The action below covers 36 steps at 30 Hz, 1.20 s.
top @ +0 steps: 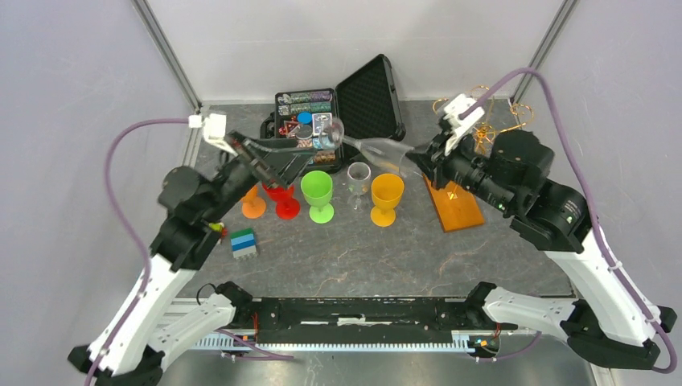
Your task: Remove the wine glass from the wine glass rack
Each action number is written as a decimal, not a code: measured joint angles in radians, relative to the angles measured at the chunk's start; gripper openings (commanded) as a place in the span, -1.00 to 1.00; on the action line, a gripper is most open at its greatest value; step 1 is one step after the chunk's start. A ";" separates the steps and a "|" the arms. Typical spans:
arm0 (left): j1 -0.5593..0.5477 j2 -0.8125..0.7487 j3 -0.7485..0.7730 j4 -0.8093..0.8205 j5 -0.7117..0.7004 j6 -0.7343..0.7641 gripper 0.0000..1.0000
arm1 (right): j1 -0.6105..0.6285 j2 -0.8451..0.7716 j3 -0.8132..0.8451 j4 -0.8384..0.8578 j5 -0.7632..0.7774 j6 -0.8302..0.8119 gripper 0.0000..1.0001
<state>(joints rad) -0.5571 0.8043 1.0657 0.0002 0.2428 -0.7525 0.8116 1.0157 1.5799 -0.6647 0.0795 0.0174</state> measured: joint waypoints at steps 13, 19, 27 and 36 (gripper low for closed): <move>0.000 -0.099 0.040 -0.347 -0.179 0.317 1.00 | 0.001 0.069 -0.068 -0.426 -0.132 -0.074 -1.00; 0.000 -0.071 0.039 -0.374 -0.182 0.340 1.00 | 0.045 0.056 -0.167 -0.467 -0.079 -0.103 -1.00; 0.000 -0.072 0.029 -0.375 -0.188 0.346 1.00 | 0.066 0.047 -0.210 -0.515 0.048 -0.121 -1.00; 0.000 -0.072 0.023 -0.375 -0.190 0.352 1.00 | 0.090 0.069 -0.210 -0.519 0.130 -0.156 -1.00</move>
<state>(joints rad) -0.5568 0.7322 1.0889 -0.3748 0.0528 -0.4007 0.9020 1.0847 1.3701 -1.1835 0.2092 -0.1383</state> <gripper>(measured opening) 0.993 0.025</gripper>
